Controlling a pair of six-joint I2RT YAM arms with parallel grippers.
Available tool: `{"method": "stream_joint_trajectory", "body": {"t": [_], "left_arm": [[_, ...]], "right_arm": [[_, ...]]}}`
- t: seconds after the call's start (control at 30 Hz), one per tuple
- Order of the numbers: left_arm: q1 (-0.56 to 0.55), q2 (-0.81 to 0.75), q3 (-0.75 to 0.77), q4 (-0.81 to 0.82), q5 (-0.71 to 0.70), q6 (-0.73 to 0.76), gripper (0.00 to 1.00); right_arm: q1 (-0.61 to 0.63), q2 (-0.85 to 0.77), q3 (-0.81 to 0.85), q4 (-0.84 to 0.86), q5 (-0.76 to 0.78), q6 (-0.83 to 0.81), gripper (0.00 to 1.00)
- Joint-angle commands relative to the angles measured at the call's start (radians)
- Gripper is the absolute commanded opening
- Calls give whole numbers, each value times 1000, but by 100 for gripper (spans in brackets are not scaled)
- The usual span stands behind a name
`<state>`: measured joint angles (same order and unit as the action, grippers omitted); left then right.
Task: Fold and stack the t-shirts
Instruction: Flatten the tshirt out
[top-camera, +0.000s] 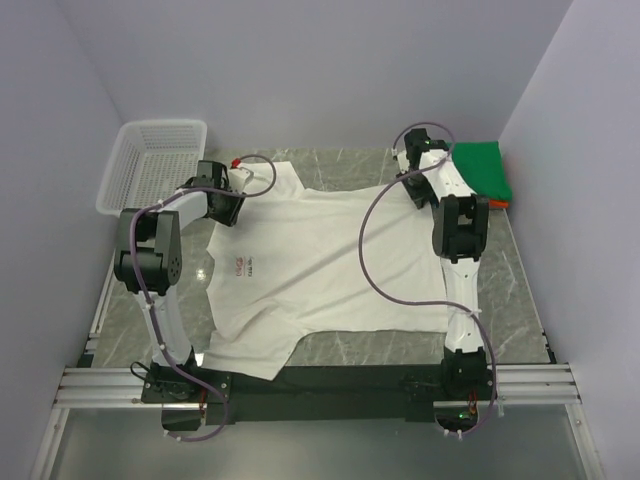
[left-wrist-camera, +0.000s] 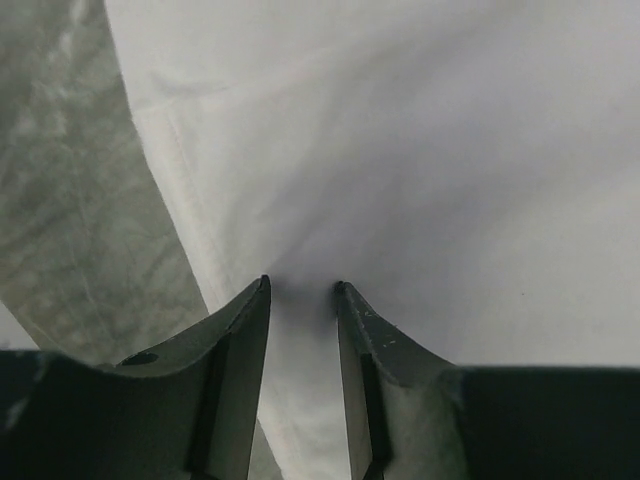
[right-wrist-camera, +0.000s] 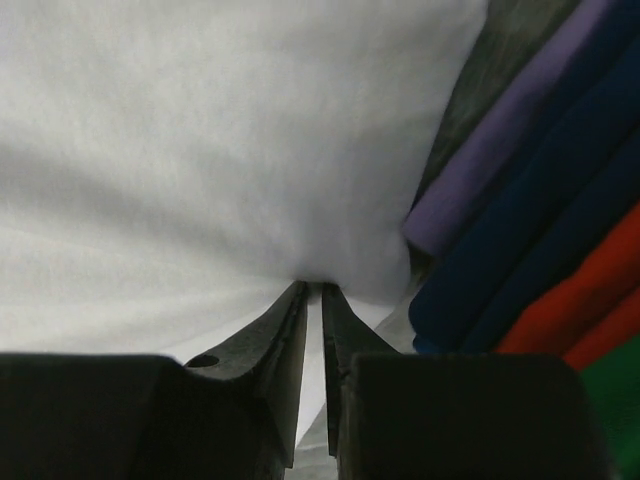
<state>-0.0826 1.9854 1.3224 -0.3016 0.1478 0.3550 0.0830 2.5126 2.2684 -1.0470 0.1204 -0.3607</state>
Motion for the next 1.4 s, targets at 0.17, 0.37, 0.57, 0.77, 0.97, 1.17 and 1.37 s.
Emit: {"method": "stream_joint_trajectory", "body": {"t": [0.17, 0.37, 0.57, 0.77, 0.97, 1.17, 1.37], "left_arm": [[81, 248, 342, -140, -44, -80, 40], [106, 57, 393, -200, 154, -59, 54], [99, -268, 123, -313, 301, 80, 53], [-78, -588, -202, -530, 366, 357, 54], [-353, -787, -397, -637, 260, 365, 59], [-640, -754, -518, -591, 141, 253, 62], [-778, -643, -551, -504, 98, 191, 63]], "right_arm": [[41, 68, 119, 116, 127, -37, 21], [44, -283, -119, 137, -4, -49, 50], [47, -572, -397, 10, -165, -98, 57], [54, -708, -673, -62, -248, -119, 50], [54, -752, -869, -50, -280, -123, 49], [54, -704, -971, -16, -268, -119, 45], [54, -635, -1024, 48, -191, -121, 43]]}}
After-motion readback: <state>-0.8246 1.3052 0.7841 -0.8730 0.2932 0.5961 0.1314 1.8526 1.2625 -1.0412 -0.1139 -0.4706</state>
